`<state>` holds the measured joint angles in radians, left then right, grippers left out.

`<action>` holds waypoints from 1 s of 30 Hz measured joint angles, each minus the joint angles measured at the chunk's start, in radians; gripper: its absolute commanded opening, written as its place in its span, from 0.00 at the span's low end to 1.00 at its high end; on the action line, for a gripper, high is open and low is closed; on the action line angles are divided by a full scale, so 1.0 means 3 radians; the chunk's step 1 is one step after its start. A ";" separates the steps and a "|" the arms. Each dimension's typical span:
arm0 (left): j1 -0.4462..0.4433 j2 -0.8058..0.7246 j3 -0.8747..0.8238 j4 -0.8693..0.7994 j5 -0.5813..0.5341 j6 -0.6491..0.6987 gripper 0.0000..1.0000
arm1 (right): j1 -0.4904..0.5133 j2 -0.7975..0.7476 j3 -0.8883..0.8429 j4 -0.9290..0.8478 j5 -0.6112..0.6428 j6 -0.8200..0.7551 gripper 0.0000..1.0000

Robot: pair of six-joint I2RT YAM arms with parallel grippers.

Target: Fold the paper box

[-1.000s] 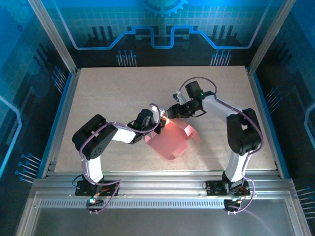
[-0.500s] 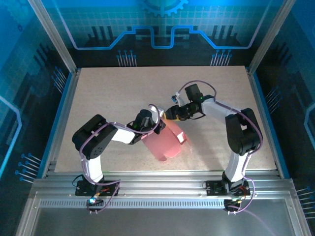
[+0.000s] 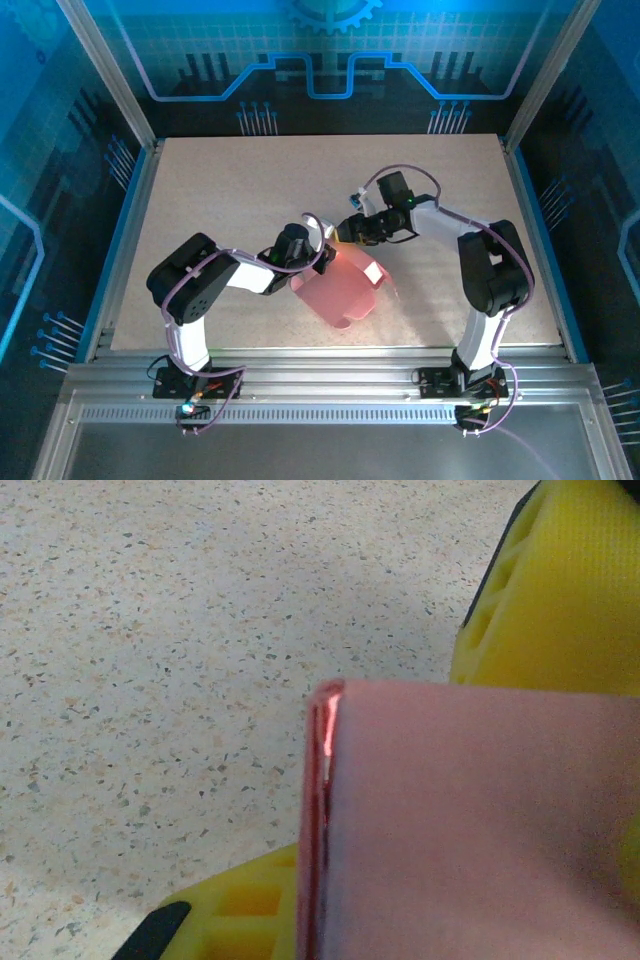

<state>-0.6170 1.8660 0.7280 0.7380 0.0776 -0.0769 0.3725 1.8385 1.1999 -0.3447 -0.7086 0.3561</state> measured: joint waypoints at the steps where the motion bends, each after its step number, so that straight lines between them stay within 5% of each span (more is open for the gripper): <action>1: 0.0003 0.0000 0.0000 -0.0001 -0.0005 -0.0006 0.07 | 0.0003 0.0000 -0.0023 0.0052 -0.0013 0.0039 0.53; 12: 0.0072 -0.0003 -0.0013 0.0001 -0.0024 -0.0050 0.07 | 0.0056 -0.0008 -0.0257 0.0692 -0.0032 0.0495 0.48; 18: 0.0118 -0.0060 -0.0014 -0.0120 0.0052 -0.0069 0.07 | 0.0081 -0.0039 -0.0230 0.0649 0.0064 0.0519 0.62; 30: 0.0263 -0.0556 0.0482 -0.1921 0.0341 0.0228 0.09 | 0.0107 -0.0038 0.0100 0.0104 0.0085 0.0323 0.75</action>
<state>-0.5381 1.6993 0.8726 0.1616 0.1799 -0.0086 0.4046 1.8271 1.2301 -0.3134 -0.6830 0.4530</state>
